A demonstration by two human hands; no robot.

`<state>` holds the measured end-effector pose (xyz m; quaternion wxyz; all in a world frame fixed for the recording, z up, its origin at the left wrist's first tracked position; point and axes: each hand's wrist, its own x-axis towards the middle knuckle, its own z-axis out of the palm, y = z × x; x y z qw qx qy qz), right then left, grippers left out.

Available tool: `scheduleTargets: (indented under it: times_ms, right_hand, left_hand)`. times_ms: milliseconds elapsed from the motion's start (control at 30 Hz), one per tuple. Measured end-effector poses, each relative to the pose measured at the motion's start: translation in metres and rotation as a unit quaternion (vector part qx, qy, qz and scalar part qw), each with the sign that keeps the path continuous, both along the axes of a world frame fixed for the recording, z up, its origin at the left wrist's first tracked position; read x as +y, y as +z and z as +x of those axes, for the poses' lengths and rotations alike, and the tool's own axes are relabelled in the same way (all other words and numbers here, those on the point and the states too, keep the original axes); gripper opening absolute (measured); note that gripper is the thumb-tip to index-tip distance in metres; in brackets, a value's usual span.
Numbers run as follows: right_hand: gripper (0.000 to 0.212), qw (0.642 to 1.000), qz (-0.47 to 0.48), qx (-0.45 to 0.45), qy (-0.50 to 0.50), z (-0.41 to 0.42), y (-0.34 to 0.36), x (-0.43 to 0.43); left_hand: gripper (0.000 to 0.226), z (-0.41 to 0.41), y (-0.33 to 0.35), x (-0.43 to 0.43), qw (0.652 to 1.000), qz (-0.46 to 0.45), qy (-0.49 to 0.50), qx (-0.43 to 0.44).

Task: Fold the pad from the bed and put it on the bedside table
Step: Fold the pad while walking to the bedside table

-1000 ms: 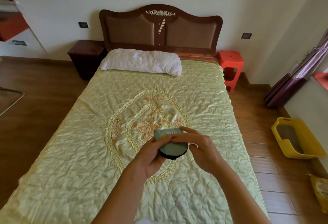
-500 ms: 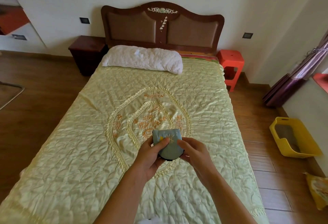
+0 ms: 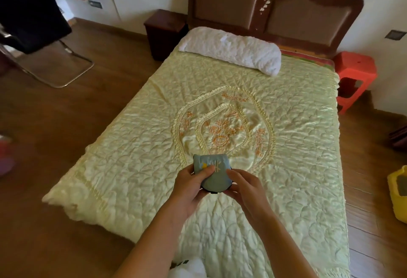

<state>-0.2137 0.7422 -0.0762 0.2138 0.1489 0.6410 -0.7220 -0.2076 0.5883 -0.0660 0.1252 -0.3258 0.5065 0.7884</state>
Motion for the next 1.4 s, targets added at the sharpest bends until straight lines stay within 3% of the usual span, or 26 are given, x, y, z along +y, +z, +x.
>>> scheduleTargets:
  times_ms: [300, 733, 967, 1133, 1267, 1400]
  right_hand:
    - [0.021, 0.981, -0.015, -0.013, 0.195, 0.050, -0.013, -0.056]
    - [0.017, 0.890, 0.006, 0.017, 0.456, 0.154, 0.008, -0.151]
    - [0.029, 0.828, 0.044, 0.061, 0.556, 0.207, 0.000, -0.212]
    - [0.023, 0.797, 0.044, 0.067, 0.599, 0.231, -0.002, -0.270]
    - [0.026, 0.787, 0.051, 0.065, 0.611, 0.246, -0.007, -0.341]
    - [0.013, 0.789, 0.044, 0.060, 0.609, 0.266, -0.006, -0.425]
  left_hand:
    - [0.026, 0.109, -0.002, -0.037, 0.976, -0.004, 0.217, -0.007]
    - [0.032, 0.277, 0.013, -0.076, 0.880, 0.007, 0.474, 0.025]
    - [0.034, 0.339, 0.002, -0.111, 0.830, 0.009, 0.557, 0.026]
    - [0.035, 0.369, -0.010, -0.159, 0.809, 0.007, 0.587, 0.026]
    - [0.033, 0.387, -0.021, -0.222, 0.798, 0.010, 0.602, 0.034]
    - [0.035, 0.405, -0.025, -0.306, 0.790, 0.012, 0.611, 0.039]
